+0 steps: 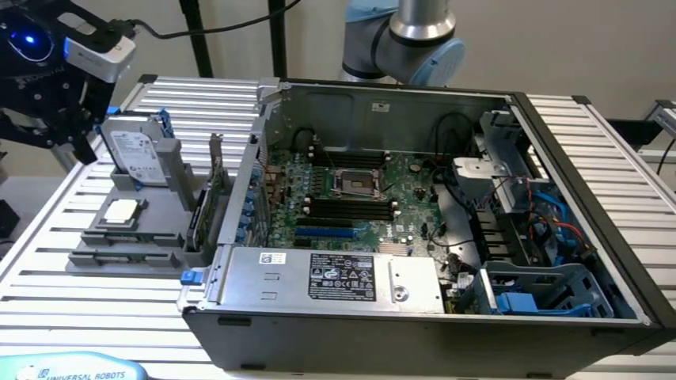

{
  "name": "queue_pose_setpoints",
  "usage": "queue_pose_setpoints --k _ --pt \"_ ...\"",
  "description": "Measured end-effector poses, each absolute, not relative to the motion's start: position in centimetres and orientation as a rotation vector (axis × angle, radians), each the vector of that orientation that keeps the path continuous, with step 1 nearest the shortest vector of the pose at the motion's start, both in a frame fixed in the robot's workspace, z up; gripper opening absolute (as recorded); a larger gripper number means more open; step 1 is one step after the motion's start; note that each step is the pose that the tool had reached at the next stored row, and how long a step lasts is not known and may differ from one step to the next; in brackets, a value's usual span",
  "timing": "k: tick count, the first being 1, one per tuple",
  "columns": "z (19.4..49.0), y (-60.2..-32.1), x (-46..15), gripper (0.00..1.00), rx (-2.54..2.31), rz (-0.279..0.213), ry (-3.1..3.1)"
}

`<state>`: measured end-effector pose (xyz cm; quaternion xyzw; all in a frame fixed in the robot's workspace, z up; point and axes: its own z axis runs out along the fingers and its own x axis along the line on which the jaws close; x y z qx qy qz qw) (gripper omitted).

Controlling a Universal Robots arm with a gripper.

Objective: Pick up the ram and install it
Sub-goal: 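Pick up the ram and move it above insertion slot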

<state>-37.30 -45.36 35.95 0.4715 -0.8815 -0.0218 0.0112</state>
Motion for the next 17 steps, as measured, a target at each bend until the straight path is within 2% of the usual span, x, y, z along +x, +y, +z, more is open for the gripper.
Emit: queue_pose_setpoints --k 17 --pt "34.5 -45.4 -37.3 0.11 1.873 -0.062 -2.486"
